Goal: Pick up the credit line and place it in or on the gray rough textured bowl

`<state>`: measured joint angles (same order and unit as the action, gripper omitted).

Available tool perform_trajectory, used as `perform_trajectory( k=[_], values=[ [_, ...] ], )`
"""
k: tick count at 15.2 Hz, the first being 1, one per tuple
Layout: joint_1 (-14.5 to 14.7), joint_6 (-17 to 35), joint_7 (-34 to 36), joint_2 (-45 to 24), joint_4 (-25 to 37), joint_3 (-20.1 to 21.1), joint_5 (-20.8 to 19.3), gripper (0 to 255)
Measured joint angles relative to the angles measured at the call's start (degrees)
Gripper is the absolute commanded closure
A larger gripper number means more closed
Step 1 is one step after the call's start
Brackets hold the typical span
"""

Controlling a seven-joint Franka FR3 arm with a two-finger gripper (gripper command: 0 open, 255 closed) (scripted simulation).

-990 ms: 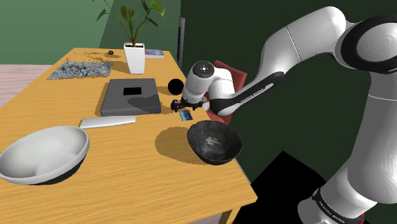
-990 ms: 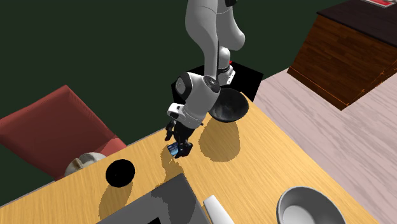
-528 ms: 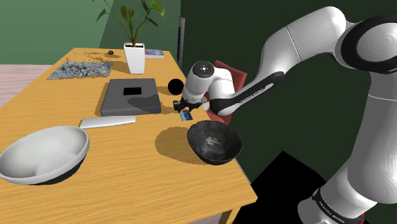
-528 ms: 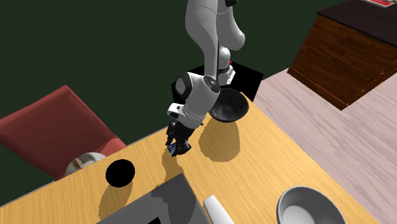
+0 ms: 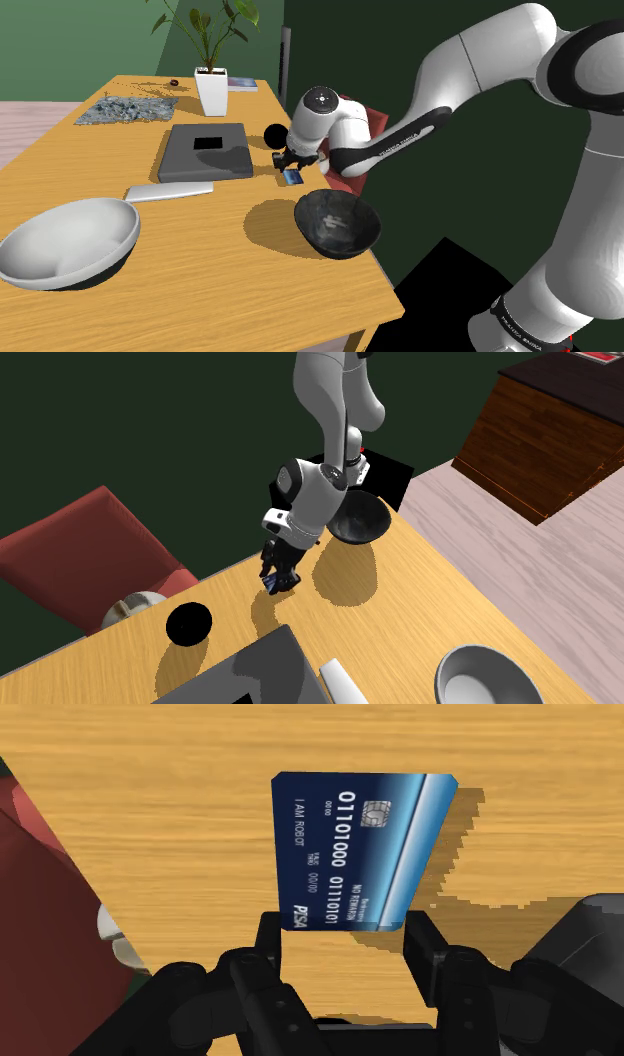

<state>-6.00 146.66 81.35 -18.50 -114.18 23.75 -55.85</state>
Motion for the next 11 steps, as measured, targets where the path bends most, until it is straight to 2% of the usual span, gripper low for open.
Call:
perform_trajectory(
  k=[11],
  values=[
    [-2.0, -3.9, -8.2, 5.0, 1.4, 2.8, 8.5, 255]
  ],
)
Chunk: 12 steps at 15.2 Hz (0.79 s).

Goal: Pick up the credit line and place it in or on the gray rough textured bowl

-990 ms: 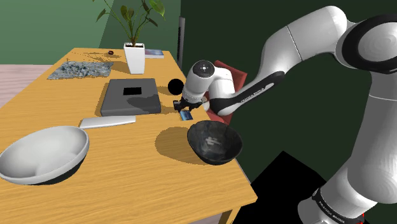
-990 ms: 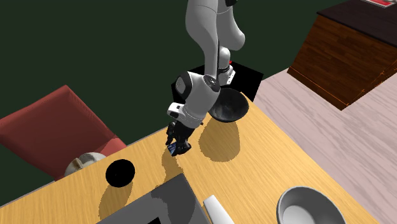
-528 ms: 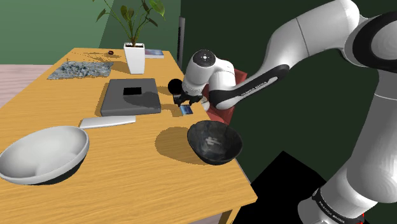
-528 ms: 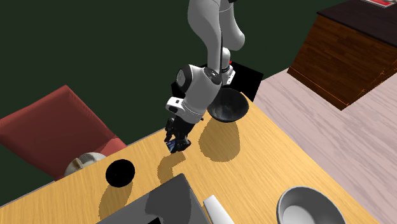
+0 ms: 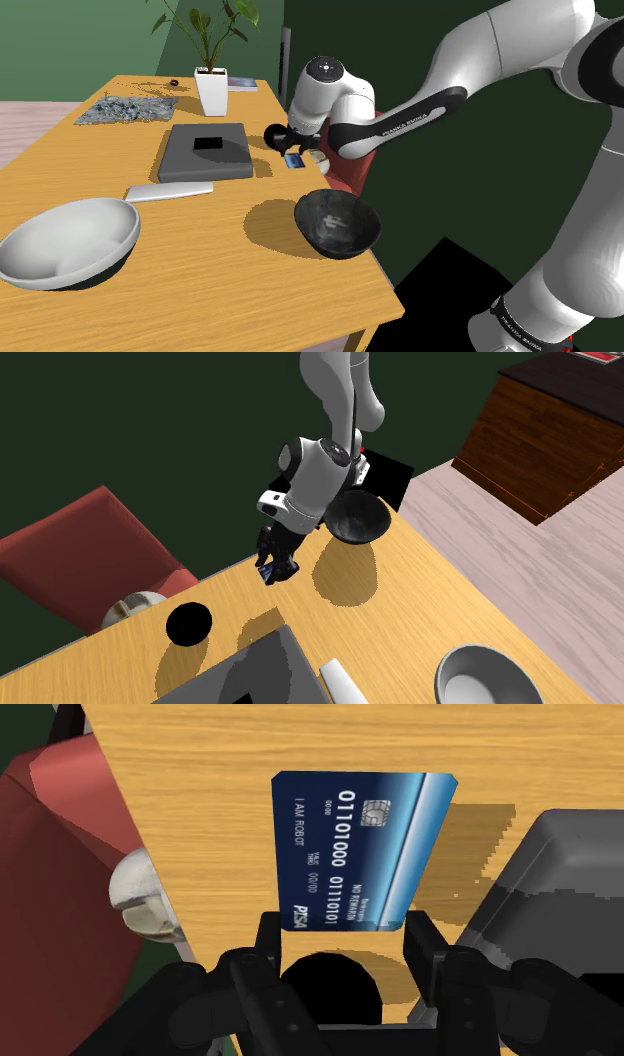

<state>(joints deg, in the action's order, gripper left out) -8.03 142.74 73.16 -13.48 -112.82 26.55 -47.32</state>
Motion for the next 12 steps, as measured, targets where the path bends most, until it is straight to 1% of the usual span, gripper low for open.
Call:
perform_trajectory(
  k=[12],
  values=[
    [-1.2, -5.3, -7.7, 4.4, 3.3, 2.0, 7.9, 255]
  ],
)
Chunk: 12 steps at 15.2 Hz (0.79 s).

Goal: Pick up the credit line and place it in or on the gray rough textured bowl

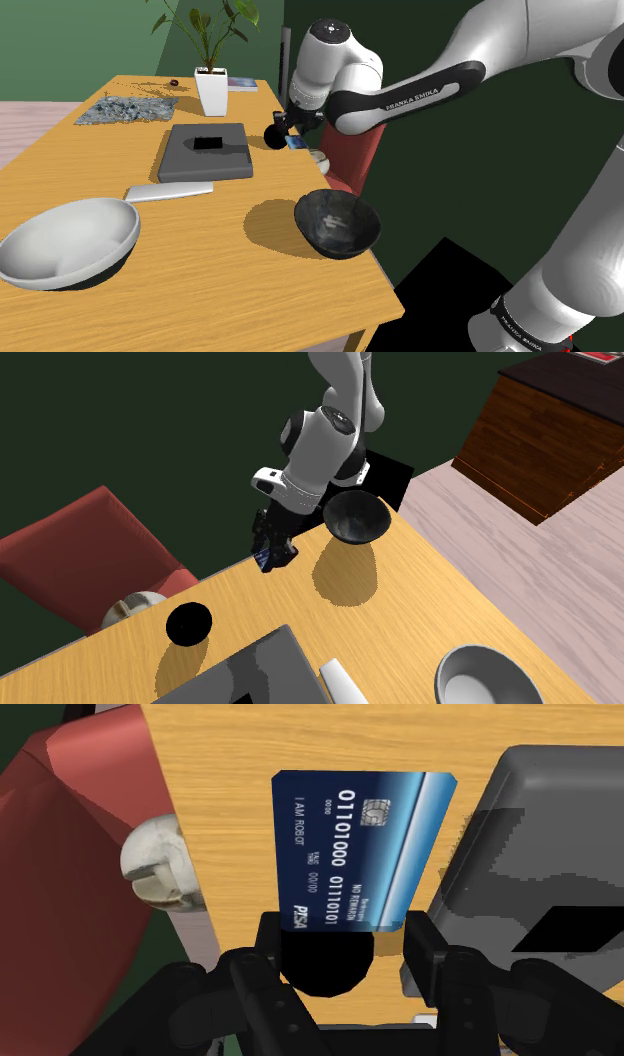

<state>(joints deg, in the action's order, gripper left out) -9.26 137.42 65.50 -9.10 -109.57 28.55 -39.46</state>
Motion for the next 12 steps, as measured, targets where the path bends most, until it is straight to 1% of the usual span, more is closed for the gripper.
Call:
perform_trajectory(
  k=[5, 8, 12],
  values=[
    [-0.2, -2.3, -2.5, 1.4, 1.7, 0.5, 2.5, 255],
    [-0.3, -2.0, -2.5, 6.1, -2.7, 1.2, 4.9, 255],
    [0.7, -1.2, -1.7, 13.6, -10.2, 2.2, 8.5, 255]
  ],
)
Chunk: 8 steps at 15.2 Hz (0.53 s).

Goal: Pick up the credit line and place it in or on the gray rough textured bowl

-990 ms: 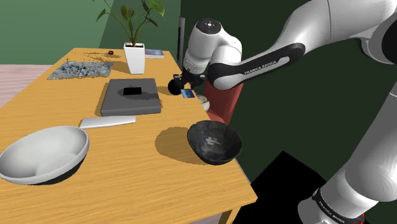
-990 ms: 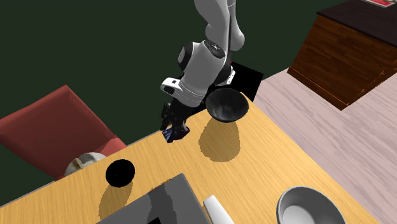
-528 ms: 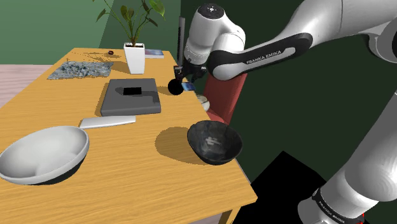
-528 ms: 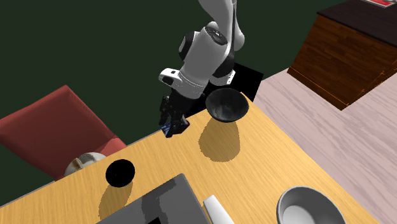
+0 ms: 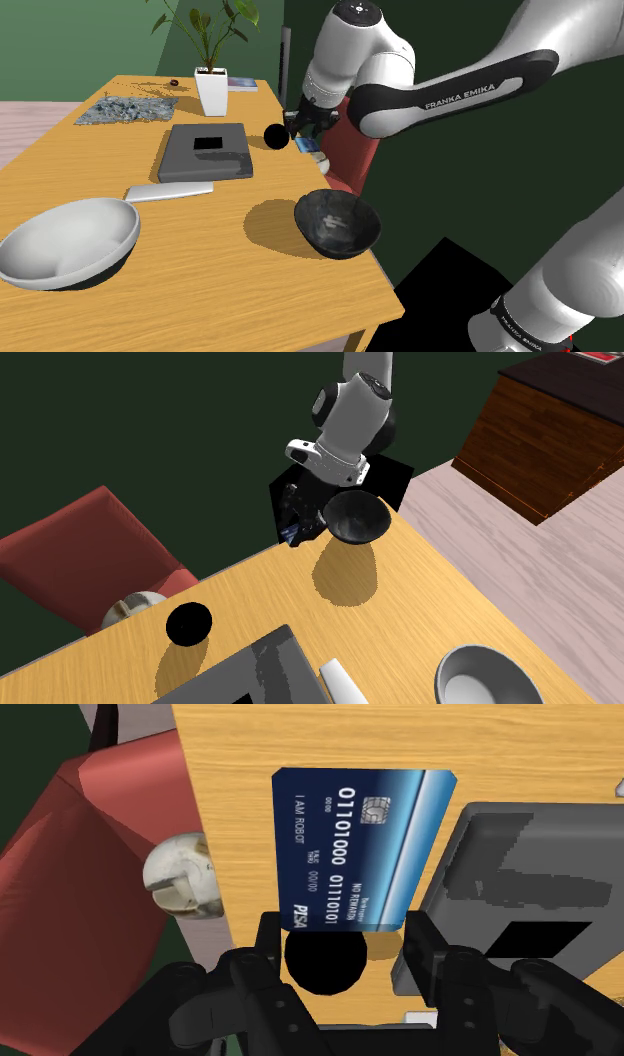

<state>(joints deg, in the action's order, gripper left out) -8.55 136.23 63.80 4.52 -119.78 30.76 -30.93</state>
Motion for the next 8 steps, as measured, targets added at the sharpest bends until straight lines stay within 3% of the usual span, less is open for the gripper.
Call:
perform_trajectory(
  k=[8],
  values=[
    [5.8, -1.8, 0.3, 16.0, -12.9, 0.8, 9.4, 255]
  ],
)
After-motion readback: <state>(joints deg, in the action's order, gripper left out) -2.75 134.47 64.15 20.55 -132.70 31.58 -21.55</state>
